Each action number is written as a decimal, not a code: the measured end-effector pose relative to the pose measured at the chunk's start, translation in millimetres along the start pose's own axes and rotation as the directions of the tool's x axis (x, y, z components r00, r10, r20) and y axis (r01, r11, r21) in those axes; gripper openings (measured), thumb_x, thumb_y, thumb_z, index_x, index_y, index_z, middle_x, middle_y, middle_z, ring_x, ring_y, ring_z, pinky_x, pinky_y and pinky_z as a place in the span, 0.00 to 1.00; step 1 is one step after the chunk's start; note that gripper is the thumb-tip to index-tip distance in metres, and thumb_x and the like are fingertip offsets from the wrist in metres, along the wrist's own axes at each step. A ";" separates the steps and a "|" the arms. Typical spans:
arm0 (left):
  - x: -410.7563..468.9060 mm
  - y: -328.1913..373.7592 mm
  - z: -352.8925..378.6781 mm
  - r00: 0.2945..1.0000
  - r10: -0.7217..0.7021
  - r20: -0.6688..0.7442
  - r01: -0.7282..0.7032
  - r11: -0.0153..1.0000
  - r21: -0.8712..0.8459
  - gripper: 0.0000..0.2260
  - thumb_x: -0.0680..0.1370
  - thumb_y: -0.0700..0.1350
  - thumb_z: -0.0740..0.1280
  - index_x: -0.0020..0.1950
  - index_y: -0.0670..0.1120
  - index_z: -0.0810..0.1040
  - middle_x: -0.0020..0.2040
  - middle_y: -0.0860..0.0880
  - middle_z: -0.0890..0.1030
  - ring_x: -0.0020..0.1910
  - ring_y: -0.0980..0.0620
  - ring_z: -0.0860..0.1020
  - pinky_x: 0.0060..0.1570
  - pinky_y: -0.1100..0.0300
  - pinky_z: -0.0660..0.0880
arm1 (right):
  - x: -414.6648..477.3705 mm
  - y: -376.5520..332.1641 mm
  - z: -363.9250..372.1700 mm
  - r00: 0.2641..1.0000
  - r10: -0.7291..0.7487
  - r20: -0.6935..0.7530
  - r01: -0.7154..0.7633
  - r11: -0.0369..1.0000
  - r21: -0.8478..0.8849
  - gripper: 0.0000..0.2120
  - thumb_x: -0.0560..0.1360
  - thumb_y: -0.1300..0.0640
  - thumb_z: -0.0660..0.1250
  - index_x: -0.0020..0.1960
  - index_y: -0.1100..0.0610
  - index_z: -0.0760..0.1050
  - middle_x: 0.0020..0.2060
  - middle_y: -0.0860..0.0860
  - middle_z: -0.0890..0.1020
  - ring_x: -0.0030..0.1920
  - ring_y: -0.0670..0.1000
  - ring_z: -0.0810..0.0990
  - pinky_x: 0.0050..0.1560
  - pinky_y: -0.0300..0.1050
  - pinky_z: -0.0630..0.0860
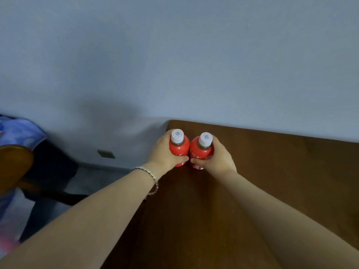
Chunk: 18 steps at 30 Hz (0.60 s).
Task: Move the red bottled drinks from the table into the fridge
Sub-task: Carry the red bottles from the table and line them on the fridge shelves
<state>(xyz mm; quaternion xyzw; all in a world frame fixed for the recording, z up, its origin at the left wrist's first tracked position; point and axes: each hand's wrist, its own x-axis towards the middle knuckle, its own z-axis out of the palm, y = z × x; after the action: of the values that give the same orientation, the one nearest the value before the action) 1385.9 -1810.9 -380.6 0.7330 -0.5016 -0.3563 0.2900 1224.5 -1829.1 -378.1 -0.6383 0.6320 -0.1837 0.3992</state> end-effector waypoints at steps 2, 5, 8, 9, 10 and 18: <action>6.3 -7.6 6.5 1.000 0.022 0.003 -0.022 0.999 -0.047 0.35 0.62 0.40 0.79 0.64 0.51 0.68 0.59 0.51 0.75 0.57 0.50 0.74 0.59 0.55 0.70 | 4.9 2.0 9.3 0.998 0.020 -0.064 -0.016 0.998 0.062 0.37 0.61 0.54 0.78 0.65 0.41 0.65 0.60 0.45 0.75 0.58 0.49 0.76 0.58 0.50 0.74; 6.0 -10.4 10.6 0.998 0.041 -0.041 -0.044 0.997 -0.056 0.33 0.63 0.39 0.78 0.64 0.50 0.69 0.57 0.51 0.76 0.56 0.50 0.75 0.55 0.58 0.69 | 5.3 -1.4 12.1 0.995 0.034 -0.094 -0.027 0.997 0.076 0.35 0.61 0.54 0.77 0.64 0.44 0.66 0.58 0.47 0.77 0.57 0.51 0.77 0.56 0.50 0.75; -0.3 -6.2 10.3 0.998 0.017 -0.059 -0.016 1.000 0.014 0.34 0.63 0.41 0.79 0.65 0.50 0.68 0.60 0.49 0.77 0.59 0.47 0.75 0.58 0.53 0.71 | -5.5 -1.1 6.0 0.994 0.073 -0.079 -0.070 0.997 0.033 0.36 0.61 0.54 0.78 0.64 0.46 0.66 0.57 0.49 0.78 0.56 0.52 0.77 0.55 0.51 0.76; -7.1 0.4 11.0 0.999 0.014 -0.044 -0.011 0.998 0.062 0.34 0.63 0.43 0.79 0.65 0.51 0.68 0.60 0.48 0.77 0.60 0.46 0.75 0.59 0.51 0.72 | -16.5 2.0 -1.5 0.991 0.103 -0.086 -0.100 0.994 0.037 0.36 0.61 0.54 0.78 0.65 0.47 0.65 0.57 0.49 0.78 0.57 0.53 0.77 0.56 0.52 0.76; -10.0 0.3 9.9 1.000 -0.002 -0.030 0.005 0.995 0.104 0.35 0.62 0.44 0.79 0.66 0.51 0.68 0.60 0.48 0.76 0.60 0.46 0.75 0.59 0.49 0.72 | -22.3 4.9 -1.9 0.986 0.143 -0.087 -0.138 0.989 0.054 0.36 0.62 0.54 0.78 0.65 0.47 0.65 0.57 0.49 0.78 0.57 0.53 0.77 0.56 0.52 0.76; -109.1 84.6 45.2 0.951 0.117 0.286 -0.191 0.950 0.247 0.35 0.64 0.52 0.78 0.66 0.56 0.65 0.60 0.52 0.76 0.59 0.48 0.75 0.58 0.51 0.73 | -143.0 61.1 -101.2 0.910 0.351 -0.221 -0.314 0.931 0.187 0.36 0.63 0.55 0.78 0.66 0.50 0.65 0.57 0.50 0.78 0.56 0.52 0.77 0.54 0.49 0.75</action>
<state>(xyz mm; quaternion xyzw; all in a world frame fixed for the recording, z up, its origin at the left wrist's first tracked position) 1277.9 -1739.0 -315.3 0.6692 -0.6363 -0.3560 0.1436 1090.3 -1713.7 -322.6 -0.4613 0.7616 -0.2383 0.3877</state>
